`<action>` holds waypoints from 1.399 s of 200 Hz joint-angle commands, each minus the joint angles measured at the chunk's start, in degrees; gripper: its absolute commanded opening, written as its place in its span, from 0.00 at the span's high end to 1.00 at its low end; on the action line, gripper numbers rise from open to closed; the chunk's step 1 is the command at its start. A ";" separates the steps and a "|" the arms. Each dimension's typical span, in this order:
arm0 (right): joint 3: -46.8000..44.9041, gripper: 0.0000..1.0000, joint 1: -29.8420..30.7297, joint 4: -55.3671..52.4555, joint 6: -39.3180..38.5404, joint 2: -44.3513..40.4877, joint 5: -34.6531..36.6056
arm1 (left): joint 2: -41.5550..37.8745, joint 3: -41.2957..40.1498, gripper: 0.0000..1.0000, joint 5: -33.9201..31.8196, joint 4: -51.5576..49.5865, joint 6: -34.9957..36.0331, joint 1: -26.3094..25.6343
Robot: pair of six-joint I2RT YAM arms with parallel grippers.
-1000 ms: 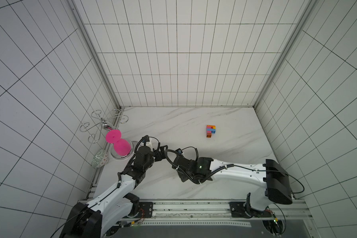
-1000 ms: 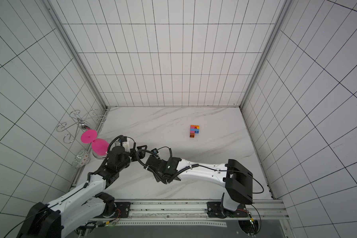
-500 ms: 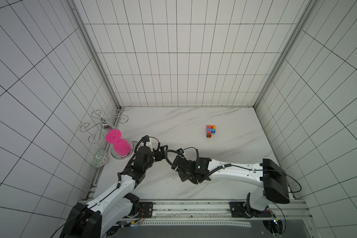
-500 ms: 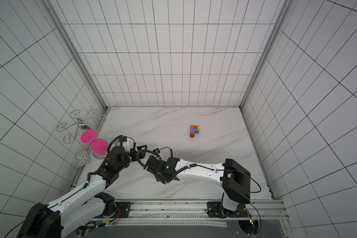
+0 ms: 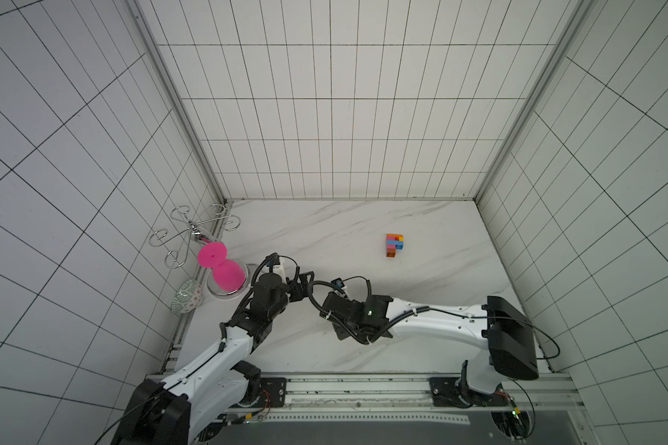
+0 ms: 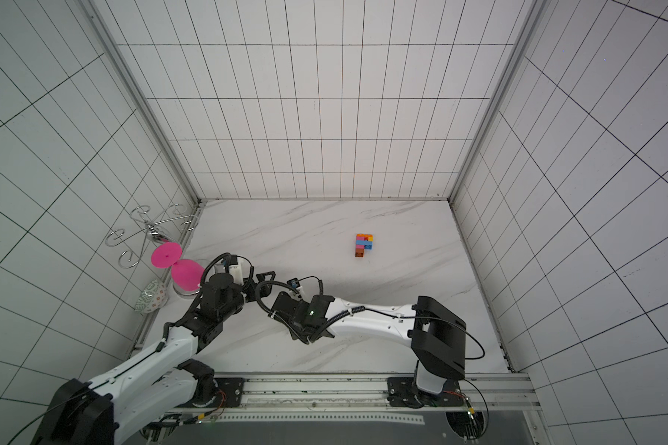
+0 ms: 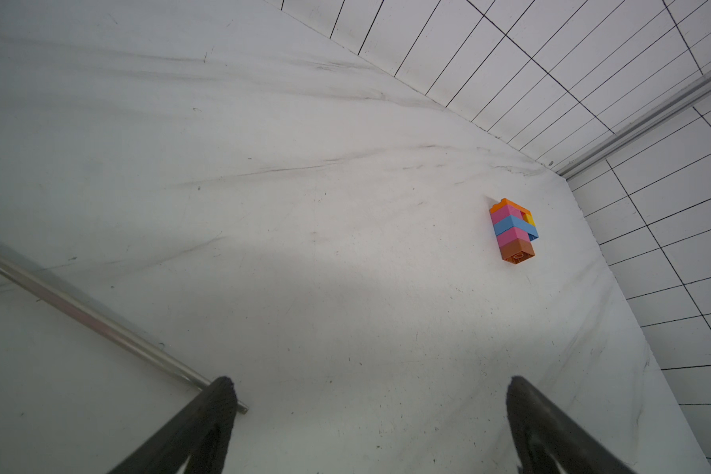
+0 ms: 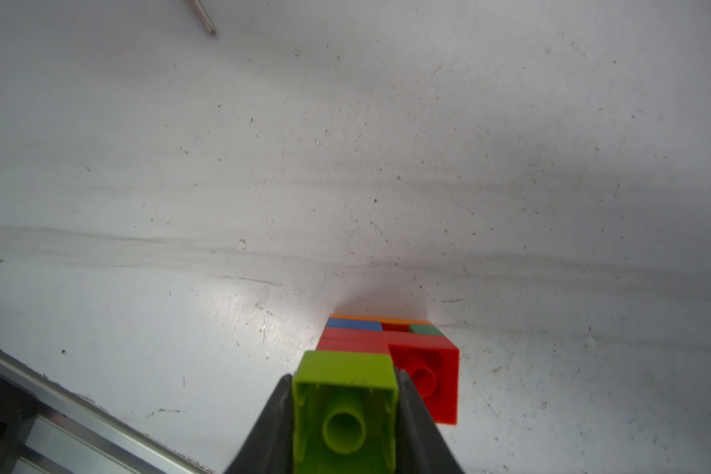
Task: Assemble the letter p with lego
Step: Assemble the lego brick with the lego brick.
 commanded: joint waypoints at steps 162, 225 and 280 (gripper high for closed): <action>-5.85 0.84 0.35 1.10 0.39 -0.04 -6.45 | 1.53 -0.35 0.02 0.61 1.65 -0.14 0.25; -4.94 0.85 0.72 -0.73 2.52 2.31 -6.99 | 1.60 -0.19 0.02 0.58 1.56 -0.04 0.25; -0.10 0.84 1.29 -5.76 1.26 4.04 -5.33 | 1.86 -0.11 0.02 0.54 1.56 -0.06 0.25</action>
